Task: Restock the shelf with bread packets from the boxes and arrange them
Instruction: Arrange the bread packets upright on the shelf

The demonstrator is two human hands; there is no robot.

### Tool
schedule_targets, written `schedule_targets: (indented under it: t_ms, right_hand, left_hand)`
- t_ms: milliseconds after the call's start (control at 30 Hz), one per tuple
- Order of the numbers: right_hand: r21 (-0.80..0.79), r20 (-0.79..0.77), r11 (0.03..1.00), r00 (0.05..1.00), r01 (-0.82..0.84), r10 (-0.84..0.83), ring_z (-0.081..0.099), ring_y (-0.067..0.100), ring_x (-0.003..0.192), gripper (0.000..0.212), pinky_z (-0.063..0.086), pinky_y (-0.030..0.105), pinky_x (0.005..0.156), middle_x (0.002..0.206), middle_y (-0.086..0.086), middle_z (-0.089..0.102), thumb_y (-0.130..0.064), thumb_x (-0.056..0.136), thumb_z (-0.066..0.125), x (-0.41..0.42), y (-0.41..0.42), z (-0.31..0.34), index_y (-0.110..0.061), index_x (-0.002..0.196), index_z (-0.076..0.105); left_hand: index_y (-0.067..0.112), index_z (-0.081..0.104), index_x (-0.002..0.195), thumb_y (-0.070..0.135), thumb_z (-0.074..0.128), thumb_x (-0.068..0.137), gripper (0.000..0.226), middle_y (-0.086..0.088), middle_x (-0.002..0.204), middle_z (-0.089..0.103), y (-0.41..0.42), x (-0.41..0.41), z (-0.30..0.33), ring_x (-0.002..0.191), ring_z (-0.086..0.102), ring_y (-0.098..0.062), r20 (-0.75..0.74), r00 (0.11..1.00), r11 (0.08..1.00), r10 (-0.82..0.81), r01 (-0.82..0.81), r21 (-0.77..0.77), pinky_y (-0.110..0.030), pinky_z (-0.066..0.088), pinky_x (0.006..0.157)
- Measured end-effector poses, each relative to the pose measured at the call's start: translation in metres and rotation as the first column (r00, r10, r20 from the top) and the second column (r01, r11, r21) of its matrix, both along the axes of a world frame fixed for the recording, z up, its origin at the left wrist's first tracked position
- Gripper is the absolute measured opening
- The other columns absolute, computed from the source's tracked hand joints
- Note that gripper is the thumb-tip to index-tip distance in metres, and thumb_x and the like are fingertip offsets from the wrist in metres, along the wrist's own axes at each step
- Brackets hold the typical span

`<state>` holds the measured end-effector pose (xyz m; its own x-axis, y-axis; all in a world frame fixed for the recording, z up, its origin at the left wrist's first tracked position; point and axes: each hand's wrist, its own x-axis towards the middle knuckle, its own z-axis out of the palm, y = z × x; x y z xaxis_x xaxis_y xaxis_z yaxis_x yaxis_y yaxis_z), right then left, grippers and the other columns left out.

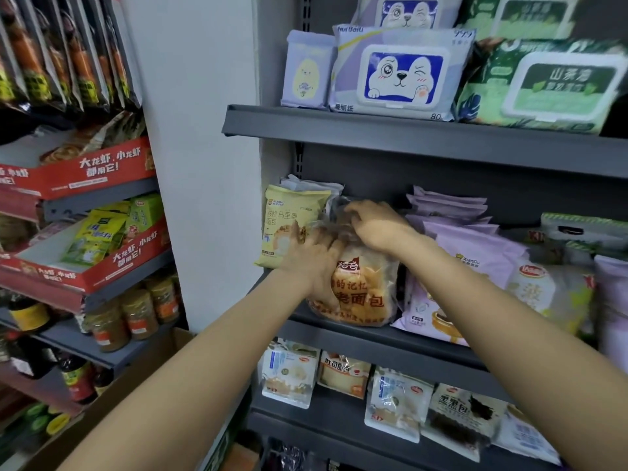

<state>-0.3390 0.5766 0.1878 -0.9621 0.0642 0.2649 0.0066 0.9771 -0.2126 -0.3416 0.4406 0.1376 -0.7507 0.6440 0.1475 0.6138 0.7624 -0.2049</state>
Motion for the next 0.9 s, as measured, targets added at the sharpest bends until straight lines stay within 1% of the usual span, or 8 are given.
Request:
schedule_targets:
  t_ms: [200,300,367,433,533,633,700,900]
  right_hand:
    - [0.073,-0.316,0.996,0.948,0.048,-0.022,0.046,0.031,0.120,0.039,0.042,0.038,0.099,0.127,0.011,0.055,-0.002,0.085,0.044,0.059,0.021,0.015,-0.011,0.119,0.060]
    - [0.015,-0.345,0.993,0.932,0.119,-0.107,0.041,0.031,0.124,0.044,0.039,0.038,0.102,0.131,0.012,0.050,-0.002,0.083,0.049,0.088,0.040,0.017,-0.011,0.125,0.057]
    - [-0.025,-0.334,0.984,0.926,0.177,-0.175,0.037,0.033,0.126,0.051,0.035,0.036,0.104,0.135,0.015,0.045,-0.004,0.082,0.052,0.106,0.055,0.016,-0.012,0.132,0.051]
    - [-0.029,-0.250,0.967,0.934,0.255,-0.254,0.029,0.035,0.131,0.065,0.029,0.035,0.107,0.141,0.017,0.035,-0.013,0.080,0.058,0.123,0.070,0.012,-0.016,0.141,0.037]
    - [0.042,0.000,0.944,0.945,0.327,-0.327,0.008,0.037,0.141,0.103,0.020,0.040,0.115,0.152,0.019,0.010,-0.038,0.073,0.074,0.139,0.094,0.002,-0.024,0.150,0.006]
    - [0.036,0.141,0.949,0.939,0.312,-0.314,-0.006,0.036,0.145,0.128,0.012,0.045,0.117,0.157,0.014,-0.005,-0.042,0.063,0.083,0.144,0.111,-0.015,-0.029,0.149,-0.012]
    - [0.019,0.109,0.958,0.952,0.286,-0.286,-0.001,0.036,0.145,0.127,0.016,0.043,0.116,0.156,0.013,-0.001,-0.036,0.065,0.083,0.143,0.117,-0.025,-0.029,0.150,-0.011]
    - [0.055,-0.023,0.975,0.976,0.217,-0.216,0.008,0.032,0.143,0.113,0.027,0.040,0.111,0.153,0.010,0.015,-0.030,0.070,0.081,0.135,0.123,-0.033,-0.020,0.151,0.003]
  left_hand:
    - [0.018,-0.006,0.152,0.072,0.066,0.061,0.128,-0.004,0.160,-0.003,0.010,0.027,0.024,0.147,-0.011,-0.027,0.033,0.995,0.981,-0.093,0.086,0.175,-0.057,-0.012,0.112]
    - [0.012,0.010,0.150,0.050,0.068,0.074,0.103,-0.009,0.154,0.021,0.025,0.043,0.035,0.144,0.014,-0.026,-0.007,0.987,0.931,-0.159,0.153,0.331,-0.043,0.010,0.118]
    - [0.010,0.028,0.143,0.038,0.066,0.081,0.078,-0.010,0.143,0.037,0.039,0.054,0.039,0.134,0.032,-0.026,-0.072,0.974,0.893,-0.216,0.227,0.389,-0.037,0.028,0.110]
    - [0.010,0.037,0.135,0.036,0.066,0.081,0.066,-0.008,0.137,0.042,0.054,0.063,0.039,0.129,0.037,-0.026,-0.139,0.953,0.874,-0.269,0.302,0.381,-0.034,0.032,0.102]
    - [0.011,0.020,0.146,0.047,0.071,0.074,0.096,-0.008,0.151,0.025,0.076,0.073,0.032,0.140,0.023,-0.025,-0.187,0.940,0.898,-0.286,0.331,0.289,-0.035,0.021,0.113]
    - [0.010,-0.005,0.151,0.056,0.074,0.067,0.124,-0.010,0.159,-0.003,0.094,0.075,0.023,0.147,-0.001,-0.027,-0.177,0.955,0.953,-0.237,0.263,0.147,-0.042,0.002,0.120]
    - [0.009,-0.007,0.151,0.058,0.074,0.067,0.127,-0.011,0.159,-0.007,0.104,0.074,0.017,0.147,-0.004,-0.028,-0.189,0.965,0.973,-0.183,0.206,0.108,-0.044,-0.002,0.120]
    - [0.012,-0.001,0.151,0.063,0.073,0.063,0.125,-0.013,0.153,0.016,0.115,0.078,0.010,0.144,0.011,-0.029,-0.271,0.963,0.994,0.012,0.018,0.108,-0.060,0.001,0.114]
